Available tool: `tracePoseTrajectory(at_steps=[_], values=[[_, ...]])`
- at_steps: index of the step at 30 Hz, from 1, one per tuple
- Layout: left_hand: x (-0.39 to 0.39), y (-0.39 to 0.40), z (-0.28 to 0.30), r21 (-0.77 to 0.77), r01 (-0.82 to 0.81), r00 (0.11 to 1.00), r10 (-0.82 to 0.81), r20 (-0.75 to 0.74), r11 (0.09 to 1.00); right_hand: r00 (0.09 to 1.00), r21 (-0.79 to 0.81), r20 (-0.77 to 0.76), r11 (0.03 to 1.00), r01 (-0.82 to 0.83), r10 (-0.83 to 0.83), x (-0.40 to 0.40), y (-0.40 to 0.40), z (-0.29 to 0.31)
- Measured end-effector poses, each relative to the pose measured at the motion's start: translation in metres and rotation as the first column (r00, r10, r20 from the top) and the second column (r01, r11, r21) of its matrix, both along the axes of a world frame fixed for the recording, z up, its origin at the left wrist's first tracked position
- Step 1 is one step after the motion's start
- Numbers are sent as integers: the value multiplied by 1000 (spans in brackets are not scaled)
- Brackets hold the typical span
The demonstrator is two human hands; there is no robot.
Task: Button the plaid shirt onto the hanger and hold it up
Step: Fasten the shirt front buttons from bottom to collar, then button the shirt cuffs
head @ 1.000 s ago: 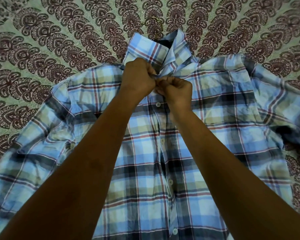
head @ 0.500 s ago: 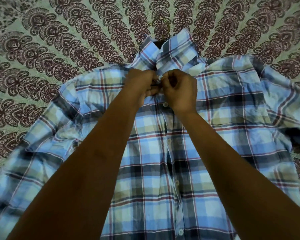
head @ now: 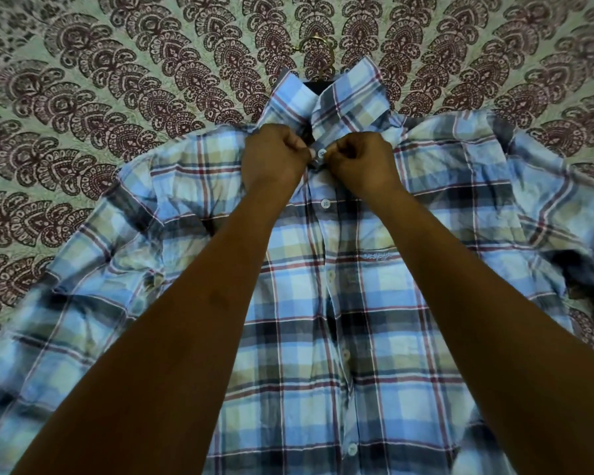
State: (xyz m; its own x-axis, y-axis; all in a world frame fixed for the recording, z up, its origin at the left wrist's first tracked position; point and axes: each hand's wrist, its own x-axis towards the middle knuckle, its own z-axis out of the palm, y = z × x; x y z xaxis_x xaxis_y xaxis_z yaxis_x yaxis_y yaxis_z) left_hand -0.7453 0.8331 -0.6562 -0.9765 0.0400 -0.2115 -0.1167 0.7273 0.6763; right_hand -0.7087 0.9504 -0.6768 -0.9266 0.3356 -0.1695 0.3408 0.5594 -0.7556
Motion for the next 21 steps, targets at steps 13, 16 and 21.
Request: tracePoseTrajectory(at_steps=[13,16,21], values=[[174,-52,56,251,42,999,-47,12,967,998,-107,-24,992,62,-65,183,-14,76],[231,-57,74,251,84,996,-87,-1,964,996,-86,16,992,87,-86,251,-18,89],[309,-50,104,233,189,978,-203,39,954,980,-106,95,977,186,-176,356,-15,124]])
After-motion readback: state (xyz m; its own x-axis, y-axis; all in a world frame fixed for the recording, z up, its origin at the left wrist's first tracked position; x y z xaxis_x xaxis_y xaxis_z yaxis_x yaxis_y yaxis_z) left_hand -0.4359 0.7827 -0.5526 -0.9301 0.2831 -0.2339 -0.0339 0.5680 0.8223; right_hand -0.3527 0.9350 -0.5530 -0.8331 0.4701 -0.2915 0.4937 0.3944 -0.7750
